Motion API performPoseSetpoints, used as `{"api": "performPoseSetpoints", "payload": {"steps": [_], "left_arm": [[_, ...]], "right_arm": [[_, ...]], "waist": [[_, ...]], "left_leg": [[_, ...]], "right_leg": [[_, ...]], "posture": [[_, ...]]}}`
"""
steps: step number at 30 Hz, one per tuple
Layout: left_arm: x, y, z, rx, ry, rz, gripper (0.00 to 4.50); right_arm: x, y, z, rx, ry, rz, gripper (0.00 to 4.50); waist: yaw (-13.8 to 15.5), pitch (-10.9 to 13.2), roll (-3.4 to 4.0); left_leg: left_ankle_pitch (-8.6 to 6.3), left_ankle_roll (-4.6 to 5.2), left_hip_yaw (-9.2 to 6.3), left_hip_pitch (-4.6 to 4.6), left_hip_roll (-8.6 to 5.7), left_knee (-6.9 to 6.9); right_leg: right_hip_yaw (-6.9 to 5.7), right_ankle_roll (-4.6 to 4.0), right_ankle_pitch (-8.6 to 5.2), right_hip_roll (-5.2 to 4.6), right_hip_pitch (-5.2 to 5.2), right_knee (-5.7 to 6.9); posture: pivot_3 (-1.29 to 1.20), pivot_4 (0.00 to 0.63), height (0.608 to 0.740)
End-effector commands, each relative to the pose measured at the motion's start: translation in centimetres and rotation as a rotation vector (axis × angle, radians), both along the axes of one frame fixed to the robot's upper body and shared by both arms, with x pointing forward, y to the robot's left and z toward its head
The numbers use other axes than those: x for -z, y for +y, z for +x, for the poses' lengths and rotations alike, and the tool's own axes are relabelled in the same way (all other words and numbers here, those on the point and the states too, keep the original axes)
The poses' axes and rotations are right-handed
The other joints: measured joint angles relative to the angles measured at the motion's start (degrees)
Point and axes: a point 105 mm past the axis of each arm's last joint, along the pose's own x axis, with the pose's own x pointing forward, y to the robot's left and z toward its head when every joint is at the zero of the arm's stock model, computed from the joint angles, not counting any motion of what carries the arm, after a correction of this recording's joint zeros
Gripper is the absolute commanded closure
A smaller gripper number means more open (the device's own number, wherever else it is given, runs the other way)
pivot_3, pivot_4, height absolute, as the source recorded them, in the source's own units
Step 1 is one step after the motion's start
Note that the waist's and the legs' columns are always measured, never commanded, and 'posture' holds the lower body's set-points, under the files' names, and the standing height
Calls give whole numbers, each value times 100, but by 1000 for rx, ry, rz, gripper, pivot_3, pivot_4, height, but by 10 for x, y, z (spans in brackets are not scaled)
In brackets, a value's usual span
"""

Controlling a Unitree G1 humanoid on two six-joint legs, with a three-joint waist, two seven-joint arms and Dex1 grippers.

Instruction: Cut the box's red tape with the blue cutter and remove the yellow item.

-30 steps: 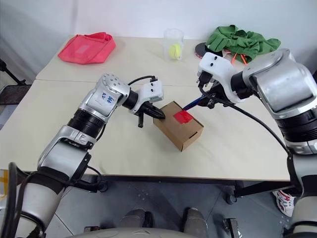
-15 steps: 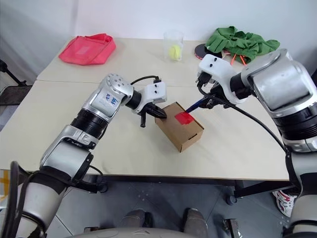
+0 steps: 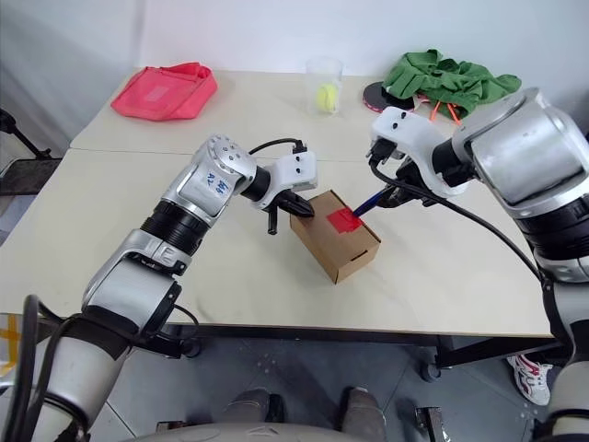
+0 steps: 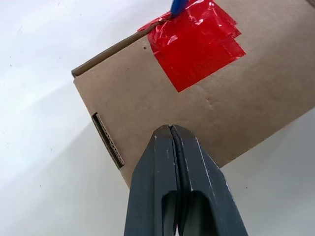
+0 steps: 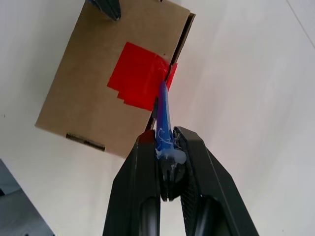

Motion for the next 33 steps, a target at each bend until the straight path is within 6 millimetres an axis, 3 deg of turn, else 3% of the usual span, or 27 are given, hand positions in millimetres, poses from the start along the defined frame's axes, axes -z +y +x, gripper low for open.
{"api": "performPoseSetpoints", "payload": {"steps": [1,17,26,33], "left_arm": [[47,14,-1,-66,96,129,4477],[51,12,-4,-61,106,125,4477],[54,14,-3,-71,112,121,4477],[54,14,-1,-74,111,117,4477]], "right_arm": [[8,0,-9,-36,63,-20,4324],[0,-11,-14,-54,53,-66,4324],[-28,-27,-25,-30,-43,-7,4324],[-64,-47,-38,58,-165,95,4324]], "waist": [[0,-3,0],[-11,-14,4],[-7,-14,4],[3,-14,4]], "left_leg": [[0,0,-1,0,0,0],[-2,3,-8,1,1,0],[-3,5,-9,0,2,1],[-3,9,-8,0,6,1]], "right_leg": [[0,0,0,0,0,0],[4,0,0,-1,-1,-7],[8,0,0,-3,0,-16],[9,-1,0,-11,2,-23]], "posture": [[0,150,740],[0,150,740],[0,150,740],[0,150,740]]}}
